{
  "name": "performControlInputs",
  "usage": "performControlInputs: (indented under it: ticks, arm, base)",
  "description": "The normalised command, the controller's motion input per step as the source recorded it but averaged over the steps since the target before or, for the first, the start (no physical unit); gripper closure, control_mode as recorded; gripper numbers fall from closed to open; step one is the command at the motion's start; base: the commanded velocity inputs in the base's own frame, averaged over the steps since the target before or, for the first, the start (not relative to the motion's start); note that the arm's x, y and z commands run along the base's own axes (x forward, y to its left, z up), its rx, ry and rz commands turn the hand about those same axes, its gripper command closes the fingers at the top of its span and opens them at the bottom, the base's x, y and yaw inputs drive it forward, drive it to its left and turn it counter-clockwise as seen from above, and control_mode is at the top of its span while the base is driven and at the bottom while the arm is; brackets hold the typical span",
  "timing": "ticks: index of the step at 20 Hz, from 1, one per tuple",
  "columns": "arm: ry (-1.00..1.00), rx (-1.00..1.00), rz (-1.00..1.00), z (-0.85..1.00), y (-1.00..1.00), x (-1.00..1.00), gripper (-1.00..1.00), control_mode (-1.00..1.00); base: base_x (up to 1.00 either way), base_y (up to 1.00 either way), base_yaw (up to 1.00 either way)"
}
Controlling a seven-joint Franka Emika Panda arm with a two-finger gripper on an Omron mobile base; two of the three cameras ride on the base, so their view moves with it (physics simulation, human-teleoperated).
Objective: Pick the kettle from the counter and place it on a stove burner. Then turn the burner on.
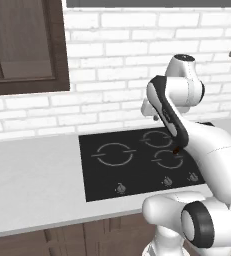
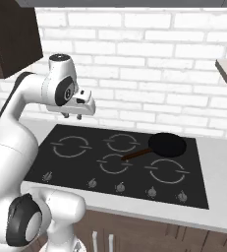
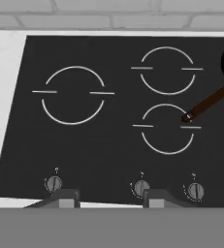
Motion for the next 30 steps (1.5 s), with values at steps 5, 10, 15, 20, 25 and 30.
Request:
performControlInputs:
  ticks: [5,10,15,20,25,30]
  arm:
    - [-0.1,0.08,-0.04,0.0,-0.54,-0.1,-1.0,-1.0]
    - [-0.12,0.09,-0.29,0.0,-1.0,-0.45,-1.0,-1.0]
    - [-0.02,0.01,-0.12,0.0,-0.49,-0.11,-1.0,-1.0]
    - [0.0,0.0,0.0,0.0,0.0,0.0,-1.0,-1.0]
    - [0.0,0.0,0.0,0.0,0.0,0.0,-1.0,-1.0]
    - [0.0,0.0,0.0,0.0,0.0,0.0,-1.0,-1.0]
  base:
    - [0.0,0.0,0.0]
    - [0.0,0.0,0.0]
    - [0.0,0.0,0.0]
    - [0.0,0.0,0.0]
    - [0.0,0.0,0.0]
    - [0.0,0.0,0.0]
